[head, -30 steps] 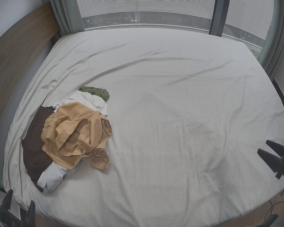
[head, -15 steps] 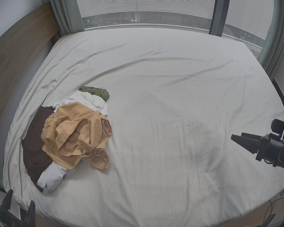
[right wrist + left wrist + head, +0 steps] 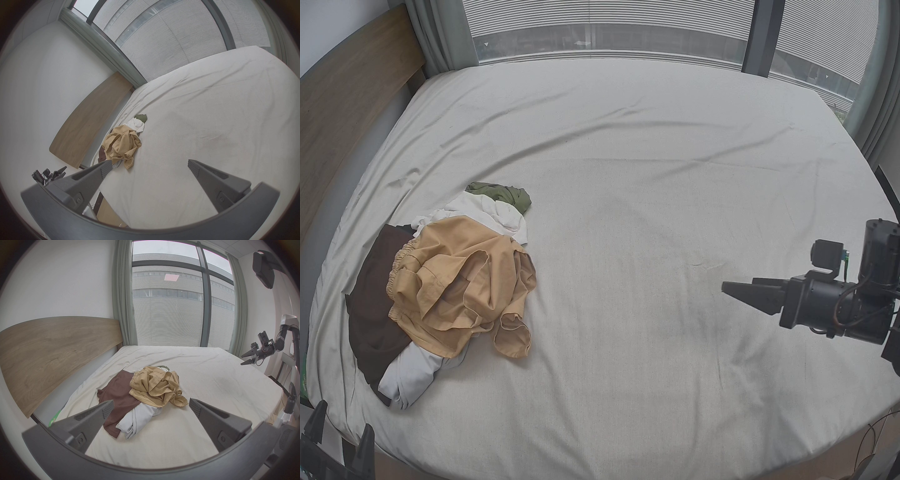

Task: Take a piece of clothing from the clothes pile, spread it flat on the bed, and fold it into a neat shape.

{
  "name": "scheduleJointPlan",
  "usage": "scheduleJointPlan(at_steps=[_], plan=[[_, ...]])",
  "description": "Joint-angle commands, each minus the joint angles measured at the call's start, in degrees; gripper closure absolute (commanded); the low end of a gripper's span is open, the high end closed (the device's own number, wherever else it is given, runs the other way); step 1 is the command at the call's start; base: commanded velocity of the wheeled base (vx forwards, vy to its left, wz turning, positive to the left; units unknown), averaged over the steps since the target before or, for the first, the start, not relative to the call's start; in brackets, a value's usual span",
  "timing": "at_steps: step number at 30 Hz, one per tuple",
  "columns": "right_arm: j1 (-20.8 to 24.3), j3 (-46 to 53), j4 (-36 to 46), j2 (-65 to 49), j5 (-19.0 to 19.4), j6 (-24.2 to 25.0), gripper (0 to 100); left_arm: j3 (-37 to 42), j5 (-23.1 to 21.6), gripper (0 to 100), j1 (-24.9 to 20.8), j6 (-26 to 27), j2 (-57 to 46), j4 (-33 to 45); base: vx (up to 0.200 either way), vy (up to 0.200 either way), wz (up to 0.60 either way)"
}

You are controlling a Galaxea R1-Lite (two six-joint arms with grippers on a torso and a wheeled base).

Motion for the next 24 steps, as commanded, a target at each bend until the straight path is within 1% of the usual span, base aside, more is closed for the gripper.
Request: scheduleJointPlan(at_steps=[1,6,11,17,24], plan=[[4.0,-3.8,-1.6,8.5,-0.1,0.0,0,1.0,0.0,0,0.0,0.0,-0.9,0.0,0.000,0.000,0.00],[6.7,-7.0,-3.2,13.7,-0.1,1.0,0,1.0,0.0,0,0.0,0.0,-0.9,0.0,0.000,0.000,0.00],[8.3,-10.2,-4.7,17.7,0.0,2.3,0,1.0,0.0,0,0.0,0.0,-0.9,0.0,0.000,0.000,0.00],[12.6,-15.9,-4.8,23.4,-0.2,6.1,0,1.0,0.0,0,0.0,0.0,-0.9,0.0,0.000,0.000,0.00],[15.6,-20.6,-4.8,30.4,-1.4,6.4,0,1.0,0.0,0,0.0,0.1,-0.9,0.0,0.000,0.000,0.00]])
